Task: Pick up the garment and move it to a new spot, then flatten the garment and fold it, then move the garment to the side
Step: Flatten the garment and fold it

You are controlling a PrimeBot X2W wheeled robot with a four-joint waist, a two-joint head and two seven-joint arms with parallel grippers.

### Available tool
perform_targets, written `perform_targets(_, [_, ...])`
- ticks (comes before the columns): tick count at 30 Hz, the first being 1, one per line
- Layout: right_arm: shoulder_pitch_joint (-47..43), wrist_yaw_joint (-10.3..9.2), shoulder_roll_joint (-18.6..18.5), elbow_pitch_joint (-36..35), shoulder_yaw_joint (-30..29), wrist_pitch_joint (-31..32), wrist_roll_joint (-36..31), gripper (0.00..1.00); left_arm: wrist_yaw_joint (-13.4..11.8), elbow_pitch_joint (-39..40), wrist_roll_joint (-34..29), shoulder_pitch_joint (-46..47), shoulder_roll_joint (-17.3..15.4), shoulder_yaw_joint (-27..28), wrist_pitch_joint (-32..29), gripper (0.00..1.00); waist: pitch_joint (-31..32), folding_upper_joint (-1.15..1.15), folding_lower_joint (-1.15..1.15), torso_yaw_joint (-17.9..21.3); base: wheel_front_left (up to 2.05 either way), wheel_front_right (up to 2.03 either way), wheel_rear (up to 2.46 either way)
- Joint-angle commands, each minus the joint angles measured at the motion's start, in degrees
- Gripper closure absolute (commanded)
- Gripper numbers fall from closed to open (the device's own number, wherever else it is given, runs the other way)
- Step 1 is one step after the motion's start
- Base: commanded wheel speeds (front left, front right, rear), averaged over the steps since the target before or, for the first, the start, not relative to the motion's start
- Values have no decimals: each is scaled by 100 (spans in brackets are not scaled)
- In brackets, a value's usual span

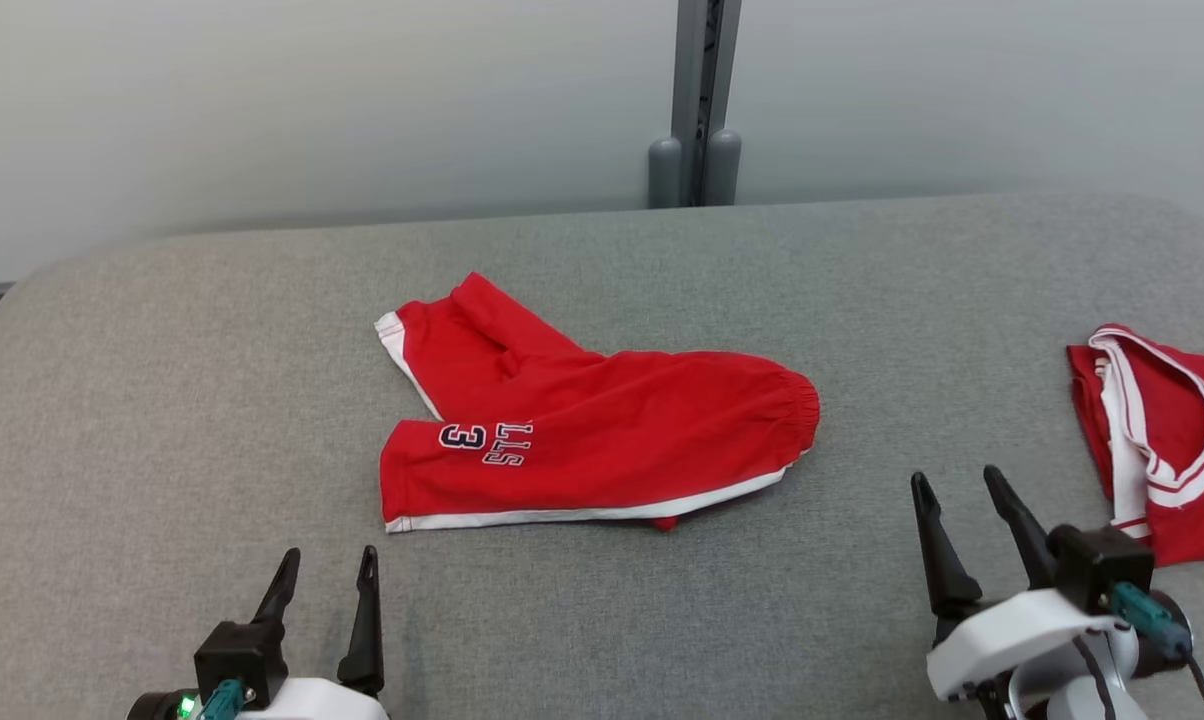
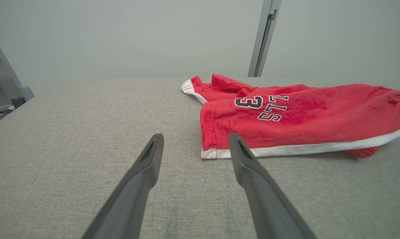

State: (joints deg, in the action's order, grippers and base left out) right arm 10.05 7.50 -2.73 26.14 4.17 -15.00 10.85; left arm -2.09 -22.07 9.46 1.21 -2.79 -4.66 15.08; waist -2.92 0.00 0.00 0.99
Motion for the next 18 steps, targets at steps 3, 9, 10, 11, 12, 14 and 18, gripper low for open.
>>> perform_targets(3, [-264, -1, -37, -118, 44, -26, 64, 0, -49, 47, -62, -158, -24, 76, 9, 0, 169, 0, 0, 76, 0, 0, 0])
perform_targets(9, [-550, -1, -35, -243, 123, -26, -29, 0, -56, 91, -105, -342, -24, 187, 9, 0, 283, 0, 0, 83, 0, 0, 0])
perform_targets(10, [-578, -1, -37, -252, 128, -26, -38, 0, -63, 87, -119, -364, -24, 207, 9, 0, 296, 0, 0, 82, 0, 0, 0])
perform_targets(11, [-595, -1, -40, -266, 137, -25, -52, 0, -66, 87, -118, -366, -23, 220, 9, 0, 306, 0, 0, 81, 0, 0, 0])
perform_targets(12, [-620, -1, -39, -284, 170, -25, -81, 0, -88, 89, -126, -400, -23, 240, 9, 0, 317, 0, 0, 74, 0, 0, 0])
perform_targets(14, [-644, -1, -38, -294, 196, -26, -85, 0, -100, 79, -119, -420, -23, 239, 9, 0, 318, 0, 0, 65, 0, 0, 0])
perform_targets(18, [-624, -1, -38, -313, 233, -26, -47, 0, -85, 63, -84, -363, -22, 204, 9, 0, 281, 0, 0, 46, 0, 0, 0])
